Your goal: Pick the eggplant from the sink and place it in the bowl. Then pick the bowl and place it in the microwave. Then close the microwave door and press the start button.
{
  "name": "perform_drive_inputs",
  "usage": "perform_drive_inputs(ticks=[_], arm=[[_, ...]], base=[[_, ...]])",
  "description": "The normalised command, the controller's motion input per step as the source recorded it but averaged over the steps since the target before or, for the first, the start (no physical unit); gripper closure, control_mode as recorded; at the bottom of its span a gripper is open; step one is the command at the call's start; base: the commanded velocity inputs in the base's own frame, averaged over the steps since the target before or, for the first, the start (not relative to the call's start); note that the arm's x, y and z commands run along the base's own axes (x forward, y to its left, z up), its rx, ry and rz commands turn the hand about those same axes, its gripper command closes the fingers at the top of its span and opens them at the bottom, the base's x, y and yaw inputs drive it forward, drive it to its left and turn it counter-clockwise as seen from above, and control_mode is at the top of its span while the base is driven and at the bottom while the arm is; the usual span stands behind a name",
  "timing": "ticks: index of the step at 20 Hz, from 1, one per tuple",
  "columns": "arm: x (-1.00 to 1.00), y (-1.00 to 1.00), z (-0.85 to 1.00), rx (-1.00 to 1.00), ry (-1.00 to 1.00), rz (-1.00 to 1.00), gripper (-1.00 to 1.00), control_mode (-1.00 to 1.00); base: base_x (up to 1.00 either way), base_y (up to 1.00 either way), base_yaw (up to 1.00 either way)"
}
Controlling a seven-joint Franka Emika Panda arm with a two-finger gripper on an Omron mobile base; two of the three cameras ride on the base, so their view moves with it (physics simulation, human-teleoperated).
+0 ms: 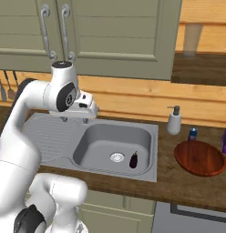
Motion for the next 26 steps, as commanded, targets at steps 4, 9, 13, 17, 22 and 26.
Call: perform_drive_inputs(ticks=[4,9,13,17,22,26], arm=[[0.00,-0.36,-0.35,0.00,0.04,0.00,-1.00,-1.00],[0.00,-0.41,-0.35,0.00,0.00,0.00,-1.00,-1.00],[0.00,-0.41,-0.41,0.00,0.00,0.00,-1.00,-1.00],[0.00,-0.45,-0.38,0.00,0.00,0.00,-1.00,-1.00],[0.03,-0.45,-0.37,0.00,0.00,0.00,-1.00,-1.00],[0.12,-0.31,-0.39,0.00,0.00,0.00,-1.00,-1.00]], base=[[0.00,0.00,0.00],[0.00,0.00,0.00],[0.00,0.00,0.00],[0.00,0.00,0.00],[0.00,0.00,0.00],[0.00,0.00,0.00]])
